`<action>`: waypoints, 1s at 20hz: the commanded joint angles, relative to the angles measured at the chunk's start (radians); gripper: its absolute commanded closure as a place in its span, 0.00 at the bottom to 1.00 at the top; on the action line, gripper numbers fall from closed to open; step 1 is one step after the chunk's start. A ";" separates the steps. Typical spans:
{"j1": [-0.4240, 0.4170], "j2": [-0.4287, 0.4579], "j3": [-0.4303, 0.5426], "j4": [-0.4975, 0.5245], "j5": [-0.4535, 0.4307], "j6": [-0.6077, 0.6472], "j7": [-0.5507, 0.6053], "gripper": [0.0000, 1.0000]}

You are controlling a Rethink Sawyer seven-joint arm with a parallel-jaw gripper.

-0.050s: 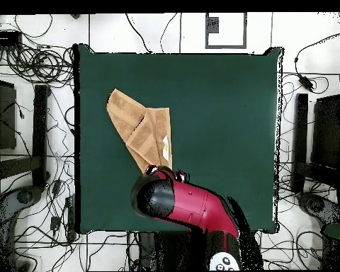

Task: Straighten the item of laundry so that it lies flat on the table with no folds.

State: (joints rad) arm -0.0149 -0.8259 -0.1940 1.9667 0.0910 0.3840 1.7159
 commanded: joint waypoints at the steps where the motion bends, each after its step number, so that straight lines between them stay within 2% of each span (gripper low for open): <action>1: 0.013 0.074 0.066 -0.005 -0.033 -0.084 0.141 1.00; 16: 0.045 0.086 0.034 -0.018 -0.036 -0.087 0.152 1.00; 20: 0.016 0.082 0.068 -0.021 -0.046 -0.071 0.109 1.00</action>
State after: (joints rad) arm -0.0067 -0.8258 -0.1942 1.9655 0.0909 0.3351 1.7159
